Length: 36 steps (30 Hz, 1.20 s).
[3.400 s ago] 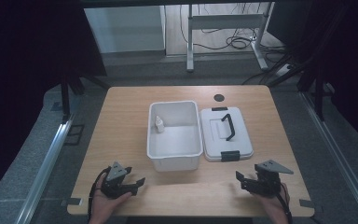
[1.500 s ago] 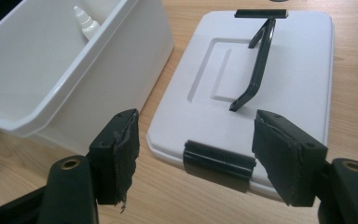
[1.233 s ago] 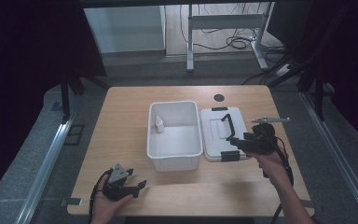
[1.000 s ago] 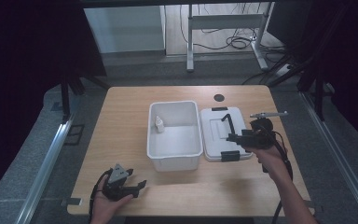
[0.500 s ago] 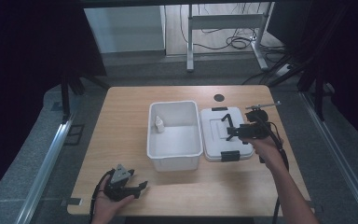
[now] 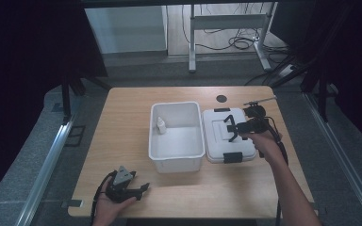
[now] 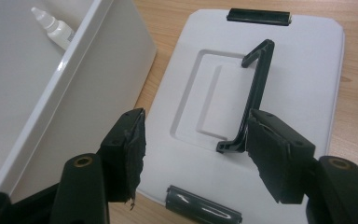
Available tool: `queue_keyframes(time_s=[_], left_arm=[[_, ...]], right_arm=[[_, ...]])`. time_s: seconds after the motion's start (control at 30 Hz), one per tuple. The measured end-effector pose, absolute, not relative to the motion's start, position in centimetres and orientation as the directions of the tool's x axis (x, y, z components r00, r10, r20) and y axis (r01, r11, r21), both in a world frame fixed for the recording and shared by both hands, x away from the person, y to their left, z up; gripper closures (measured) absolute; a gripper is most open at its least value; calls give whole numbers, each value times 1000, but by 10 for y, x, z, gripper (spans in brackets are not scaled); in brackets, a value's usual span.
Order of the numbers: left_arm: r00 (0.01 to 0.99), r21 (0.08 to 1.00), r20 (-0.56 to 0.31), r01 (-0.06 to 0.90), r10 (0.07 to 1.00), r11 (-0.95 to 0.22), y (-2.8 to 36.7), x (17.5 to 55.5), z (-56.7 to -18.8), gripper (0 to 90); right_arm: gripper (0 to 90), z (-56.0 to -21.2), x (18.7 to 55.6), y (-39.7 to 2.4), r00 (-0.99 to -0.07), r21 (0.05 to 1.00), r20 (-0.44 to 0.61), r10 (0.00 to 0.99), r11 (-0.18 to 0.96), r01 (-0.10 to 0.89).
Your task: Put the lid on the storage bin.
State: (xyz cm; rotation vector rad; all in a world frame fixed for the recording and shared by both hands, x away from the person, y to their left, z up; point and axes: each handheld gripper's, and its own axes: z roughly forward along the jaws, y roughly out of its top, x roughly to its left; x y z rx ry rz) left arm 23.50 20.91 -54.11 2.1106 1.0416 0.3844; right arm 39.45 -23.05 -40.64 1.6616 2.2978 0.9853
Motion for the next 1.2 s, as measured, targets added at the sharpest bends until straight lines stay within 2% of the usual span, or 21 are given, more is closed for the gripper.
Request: queue_keyframes(time_s=[0.53, 1.2], left_arm=[[624, 730, -49, 555, 780, -398, 210, 235, -541, 275], [612, 738, -49, 555, 789, -384, 216, 236, -539, 275]], right_arm=[[477, -412, 420, -230, -349, 494, 252, 903, 190, 848], [543, -417, 448, -239, -296, 398, 253, 921, 179, 899]])
